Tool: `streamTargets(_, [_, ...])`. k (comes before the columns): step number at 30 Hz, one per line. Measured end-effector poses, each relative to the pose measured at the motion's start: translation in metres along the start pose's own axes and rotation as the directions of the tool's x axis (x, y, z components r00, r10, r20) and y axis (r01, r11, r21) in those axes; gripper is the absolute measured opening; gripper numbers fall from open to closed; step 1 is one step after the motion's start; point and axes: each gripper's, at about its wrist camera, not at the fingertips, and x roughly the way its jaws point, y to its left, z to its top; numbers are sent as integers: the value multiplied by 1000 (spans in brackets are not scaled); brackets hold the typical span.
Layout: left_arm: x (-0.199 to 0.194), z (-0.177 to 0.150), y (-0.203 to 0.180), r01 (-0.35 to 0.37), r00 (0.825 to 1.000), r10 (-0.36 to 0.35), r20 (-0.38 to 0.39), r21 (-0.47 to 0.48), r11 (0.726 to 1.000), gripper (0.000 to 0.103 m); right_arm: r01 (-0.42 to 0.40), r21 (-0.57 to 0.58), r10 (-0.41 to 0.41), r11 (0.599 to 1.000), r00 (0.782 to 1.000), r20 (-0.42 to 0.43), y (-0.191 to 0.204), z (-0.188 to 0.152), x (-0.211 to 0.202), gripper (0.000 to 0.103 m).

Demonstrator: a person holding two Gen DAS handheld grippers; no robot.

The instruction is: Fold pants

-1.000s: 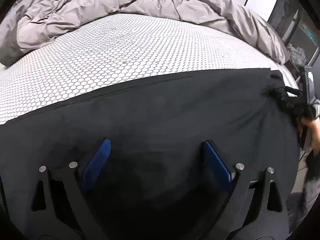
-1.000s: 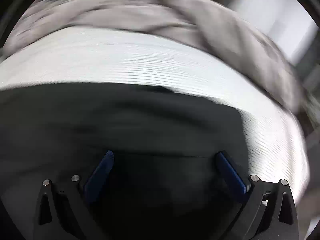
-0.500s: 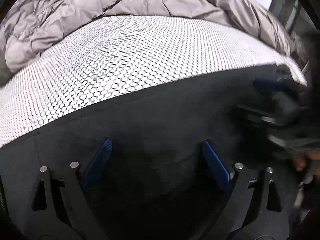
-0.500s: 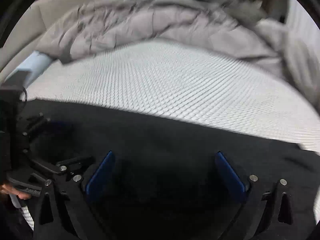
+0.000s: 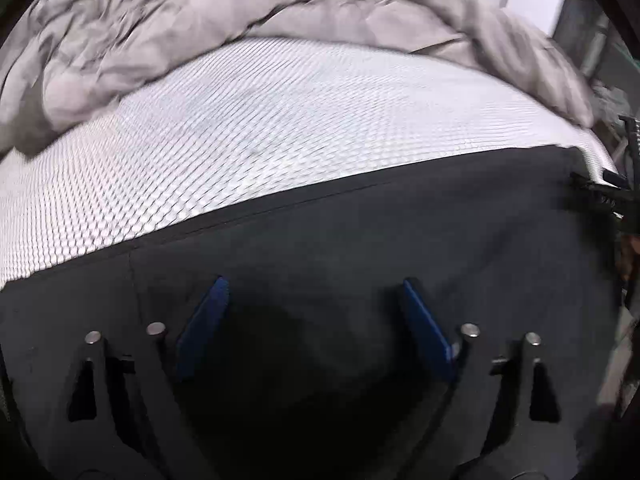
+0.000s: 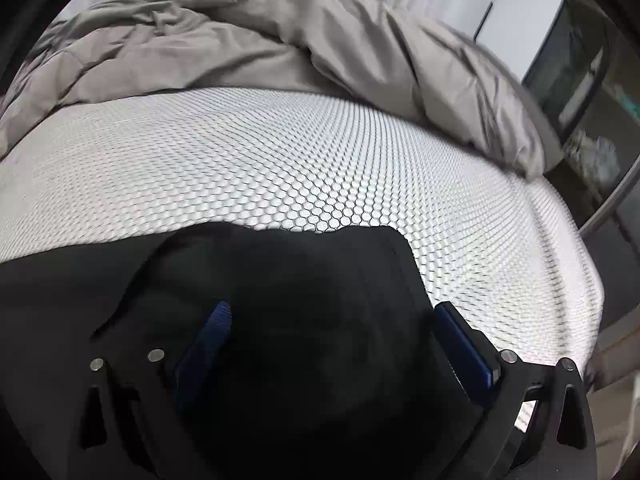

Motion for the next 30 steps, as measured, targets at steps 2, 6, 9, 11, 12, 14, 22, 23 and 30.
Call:
streamTargets(2, [-22,-6,-24,63,997,-66,47,64,996,87,-111,-89,116,990,992,56,20,-10,-22,102])
streamTargets(6, [-22,-27,-66,159,987,-158,-20,160,974,92,-329,-214,324,920,944,-62,70,-37,-28,102])
streamTargets(9, [-2,-45,-69,143,987,-128,-98,167,975,92,-311,-215,301,926,950,-79,56,-45,-21,102])
streamTargets(11, [-6,-47,-63,157,986,-145,-81,172,973,92,-264,-150,256,953,964,-68,18,-50,-10,101])
streamTargets(12, [-7,-48,-58,153,987,-141,-82,165,974,92,-233,-109,228,966,972,-59,-8,-54,-5,100])
streamTargets(14, [-7,-50,-50,148,988,-138,-75,146,978,94,-85,-41,82,996,994,-76,-46,-65,8,101])
streamTargets(22, [-42,-54,-72,179,983,-181,3,125,976,89,-207,-12,207,978,974,86,-50,-78,-62,102])
streamTargets(23, [-49,-58,-87,223,973,-229,22,153,963,93,-242,-61,247,968,963,110,-32,-78,-73,102])
streamTargets(30, [-20,-81,-122,239,971,-228,-72,258,936,94,-358,-300,373,884,928,-7,64,-97,-70,101])
